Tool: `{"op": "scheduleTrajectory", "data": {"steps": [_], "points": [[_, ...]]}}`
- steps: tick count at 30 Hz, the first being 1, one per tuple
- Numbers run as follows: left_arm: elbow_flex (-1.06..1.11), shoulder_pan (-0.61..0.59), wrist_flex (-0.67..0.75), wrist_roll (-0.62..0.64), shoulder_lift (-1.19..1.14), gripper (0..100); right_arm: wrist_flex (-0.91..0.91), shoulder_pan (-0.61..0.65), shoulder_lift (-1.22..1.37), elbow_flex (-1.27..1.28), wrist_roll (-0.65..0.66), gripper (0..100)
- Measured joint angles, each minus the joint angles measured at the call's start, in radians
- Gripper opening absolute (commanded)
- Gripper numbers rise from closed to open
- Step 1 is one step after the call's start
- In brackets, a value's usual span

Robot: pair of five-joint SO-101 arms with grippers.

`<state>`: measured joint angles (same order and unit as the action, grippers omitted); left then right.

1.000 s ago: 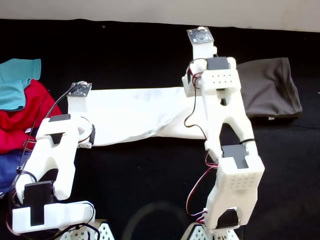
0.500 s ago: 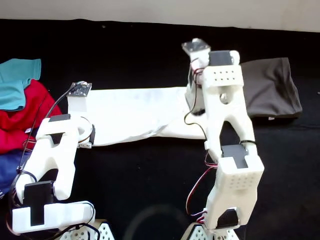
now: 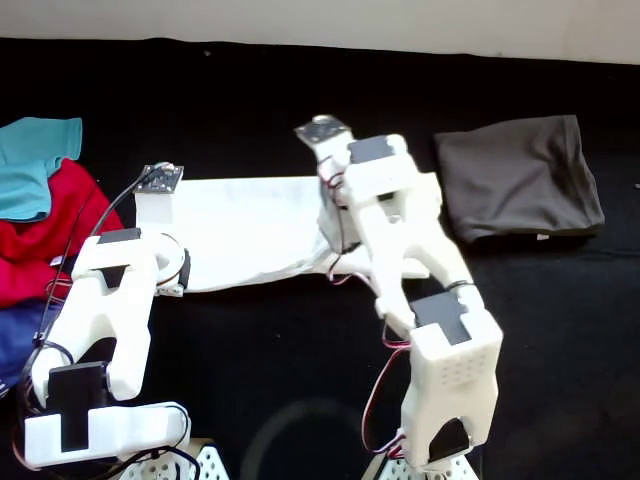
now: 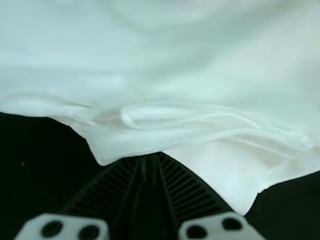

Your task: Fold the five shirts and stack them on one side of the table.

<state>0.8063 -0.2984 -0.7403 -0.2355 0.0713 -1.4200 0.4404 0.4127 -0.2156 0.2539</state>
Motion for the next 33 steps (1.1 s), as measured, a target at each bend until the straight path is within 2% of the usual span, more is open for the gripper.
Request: {"op": "scheduleTrajectory", "data": {"steps": [5,11,17,24,33], "points": [[0.000,0.000,0.000,0.000,0.000,1,0.094,0.048,0.074,0.000,0.000,0.7],[0.000,0.000,0.000,0.000,0.000,1,0.190,0.049,0.147,0.000,0.000,0.7],[0.000,0.000,0.000,0.000,0.000,1,0.147,0.052,0.140,0.000,0.000,0.7],[0.000,0.000,0.000,0.000,0.000,1,0.092,0.051,-0.025,0.003,0.000,0.7],[0.000,0.000,0.000,0.000,0.000,1,0.140,0.089,0.072,0.005,0.000,0.7]]}}
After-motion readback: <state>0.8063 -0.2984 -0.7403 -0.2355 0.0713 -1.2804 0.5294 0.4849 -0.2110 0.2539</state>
